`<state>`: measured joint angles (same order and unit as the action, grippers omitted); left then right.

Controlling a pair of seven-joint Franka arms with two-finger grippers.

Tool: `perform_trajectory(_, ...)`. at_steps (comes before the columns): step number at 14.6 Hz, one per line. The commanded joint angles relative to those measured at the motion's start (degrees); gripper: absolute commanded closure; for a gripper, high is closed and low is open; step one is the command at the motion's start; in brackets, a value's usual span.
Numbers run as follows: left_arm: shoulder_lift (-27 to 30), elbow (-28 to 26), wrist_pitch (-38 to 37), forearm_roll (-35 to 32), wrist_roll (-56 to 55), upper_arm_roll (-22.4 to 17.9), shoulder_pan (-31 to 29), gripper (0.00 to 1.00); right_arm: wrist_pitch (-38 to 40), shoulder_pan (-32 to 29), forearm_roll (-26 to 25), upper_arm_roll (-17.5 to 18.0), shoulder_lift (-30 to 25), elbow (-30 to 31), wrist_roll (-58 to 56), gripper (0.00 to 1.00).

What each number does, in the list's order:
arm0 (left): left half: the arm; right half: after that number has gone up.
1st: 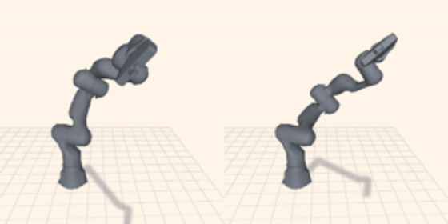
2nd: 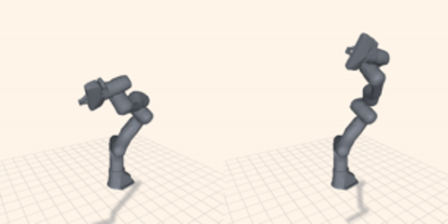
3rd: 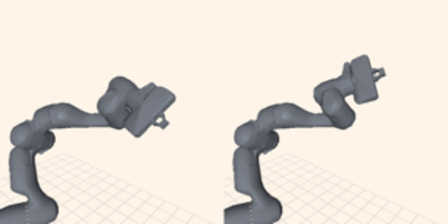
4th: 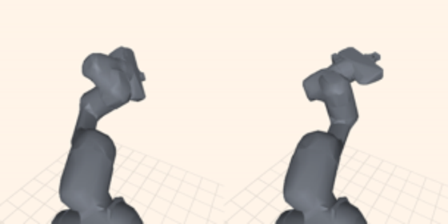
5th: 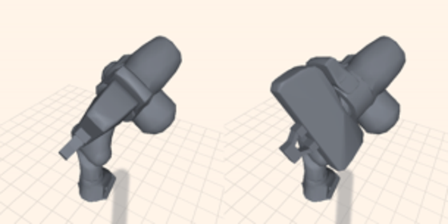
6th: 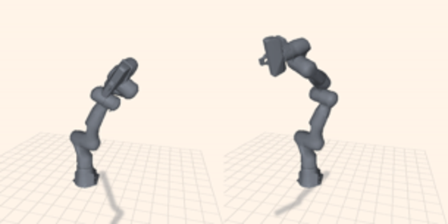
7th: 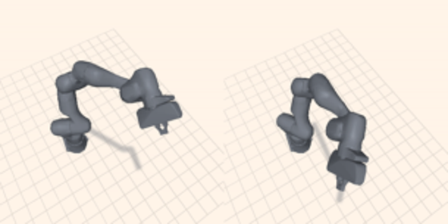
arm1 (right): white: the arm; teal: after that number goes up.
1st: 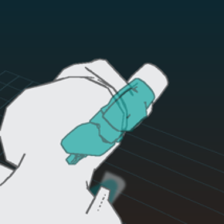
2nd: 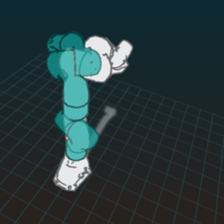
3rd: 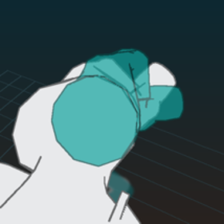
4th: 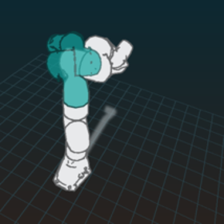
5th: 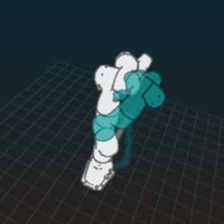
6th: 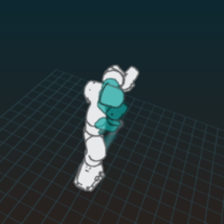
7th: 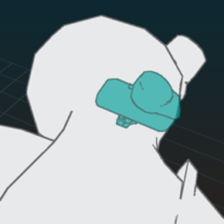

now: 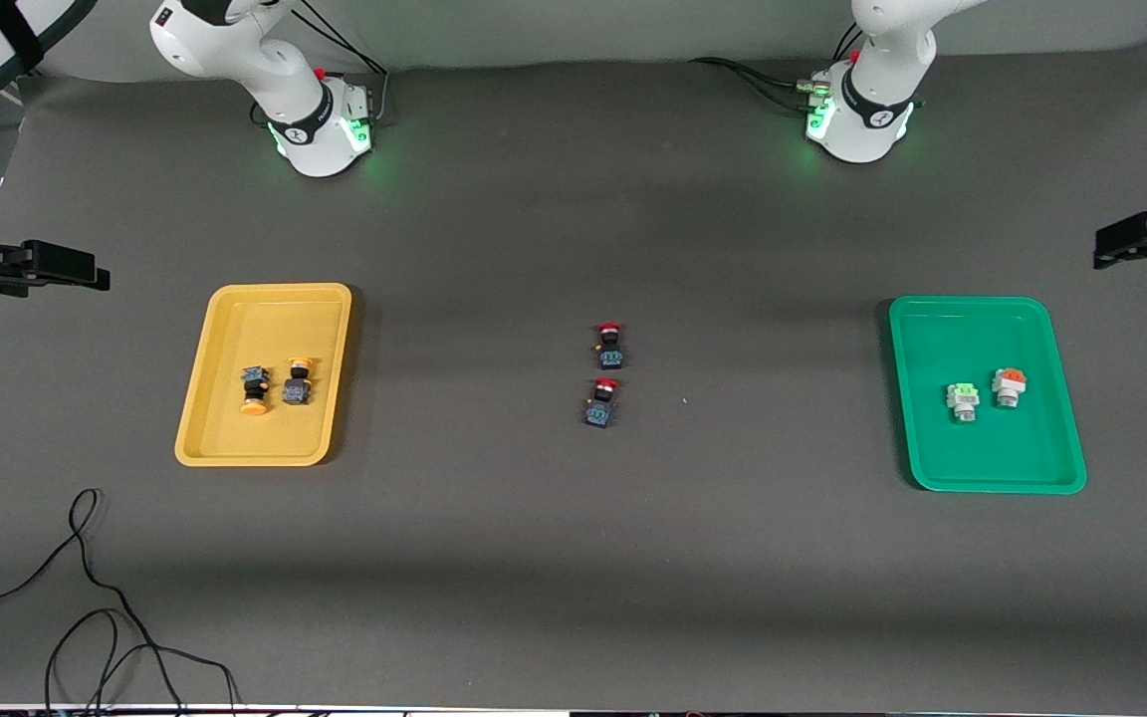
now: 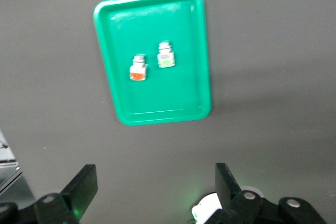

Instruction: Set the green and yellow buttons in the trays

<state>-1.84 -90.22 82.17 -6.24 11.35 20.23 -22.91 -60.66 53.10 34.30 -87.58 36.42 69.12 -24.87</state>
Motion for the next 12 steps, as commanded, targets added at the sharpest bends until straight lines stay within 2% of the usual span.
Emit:
perform_trajectory(1,1.93,-0.48,-0.70,1.32,-4.56,-2.02,5.22,0.00,0.28,0.42,-1.08,0.13,-0.38,-0.56,1.32,0.00)
perform_trajectory(3,1.93,0.39,-0.70,1.40,-9.39,-9.99,16.08,0.00,0.28,-0.10,-1.08,0.91,-0.64,-0.82,1.67,0.00)
perform_trajectory(4,1.93,1.10,-0.61,1.67,-10.02,-13.95,20.75,0.00,0.28,-0.89,-1.43,2.66,-1.08,-0.91,2.19,0.00)
perform_trajectory(5,1.93,1.36,-0.35,3.15,-10.12,-15.64,23.15,0.00,0.28,-2.03,-1.61,4.50,-2.39,-1.26,2.98,0.00)
perform_trajectory(8,1.41,0.84,2.62,6.94,-10.21,-16.18,23.70,0.00,0.20,-6.33,-2.13,10.30,-4.59,-3.01,7.19,0.00)
perform_trajectory(9,1.14,0.75,3.77,7.12,-10.29,-17.06,24.66,0.00,0.19,-8.00,-3.62,13.37,-5.64,-3.72,8.34,0.00)
perform_trajectory(10,0.97,0.75,4.65,7.12,-10.29,-18.37,26.50,0.00,0.11,-10.02,-6.85,18.18,-7.65,-3.73,9.74,0.00)
perform_trajectory(12,0.79,0.75,5.37,7.12,-10.64,-21.62,29.14,0.00,-3.21,-15.46,-14.14,30.82,-13.79,-3.21,13.87,0.00)
